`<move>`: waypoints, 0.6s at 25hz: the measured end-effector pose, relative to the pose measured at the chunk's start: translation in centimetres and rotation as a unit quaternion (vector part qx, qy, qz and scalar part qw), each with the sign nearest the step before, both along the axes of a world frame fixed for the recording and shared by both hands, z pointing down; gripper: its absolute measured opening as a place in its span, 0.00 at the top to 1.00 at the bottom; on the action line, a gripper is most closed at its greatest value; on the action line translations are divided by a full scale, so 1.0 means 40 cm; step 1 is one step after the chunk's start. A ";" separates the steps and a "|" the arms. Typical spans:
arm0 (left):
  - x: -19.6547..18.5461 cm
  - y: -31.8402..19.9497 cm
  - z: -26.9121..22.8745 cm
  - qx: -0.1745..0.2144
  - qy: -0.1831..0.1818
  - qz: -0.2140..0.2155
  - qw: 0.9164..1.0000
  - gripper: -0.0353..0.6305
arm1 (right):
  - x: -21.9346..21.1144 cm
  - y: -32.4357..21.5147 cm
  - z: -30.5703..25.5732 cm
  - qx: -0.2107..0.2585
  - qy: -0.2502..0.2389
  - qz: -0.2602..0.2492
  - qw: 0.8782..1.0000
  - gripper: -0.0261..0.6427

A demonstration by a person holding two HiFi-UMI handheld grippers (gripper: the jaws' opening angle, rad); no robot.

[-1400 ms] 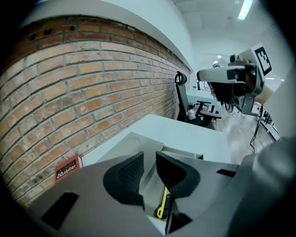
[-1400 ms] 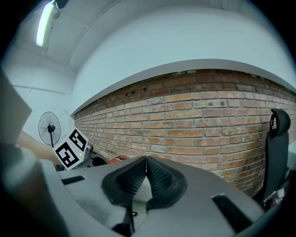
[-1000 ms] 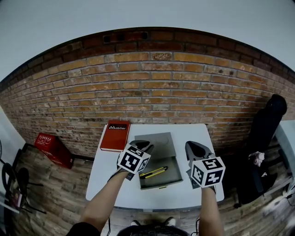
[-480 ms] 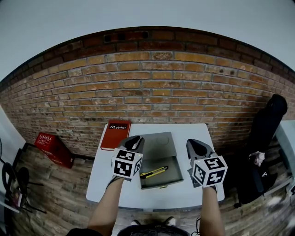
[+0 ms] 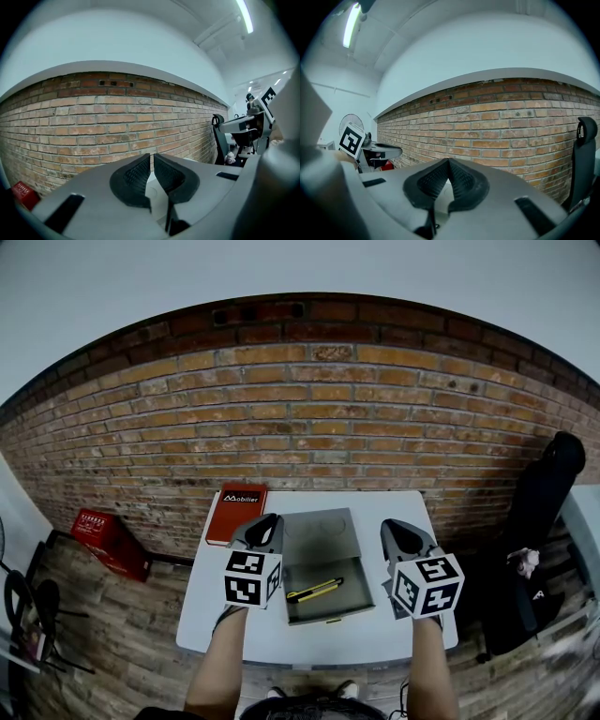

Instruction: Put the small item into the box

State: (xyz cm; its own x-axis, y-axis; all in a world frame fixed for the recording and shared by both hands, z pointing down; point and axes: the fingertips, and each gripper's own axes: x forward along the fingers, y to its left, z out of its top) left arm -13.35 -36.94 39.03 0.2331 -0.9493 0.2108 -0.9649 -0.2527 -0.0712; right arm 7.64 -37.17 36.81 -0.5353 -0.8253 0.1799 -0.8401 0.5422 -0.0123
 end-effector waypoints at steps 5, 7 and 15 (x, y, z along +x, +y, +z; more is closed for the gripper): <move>0.002 0.002 -0.005 0.007 -0.009 0.002 1.000 0.88 | -0.004 0.000 -0.004 0.006 0.002 0.001 1.000 0.93; 0.003 0.001 -0.008 0.009 -0.011 0.003 1.000 0.88 | -0.007 -0.001 -0.006 0.007 0.002 0.001 1.000 0.93; 0.002 -0.005 -0.008 0.011 -0.012 0.003 1.000 0.88 | -0.014 -0.004 -0.014 0.012 0.001 -0.002 1.000 0.93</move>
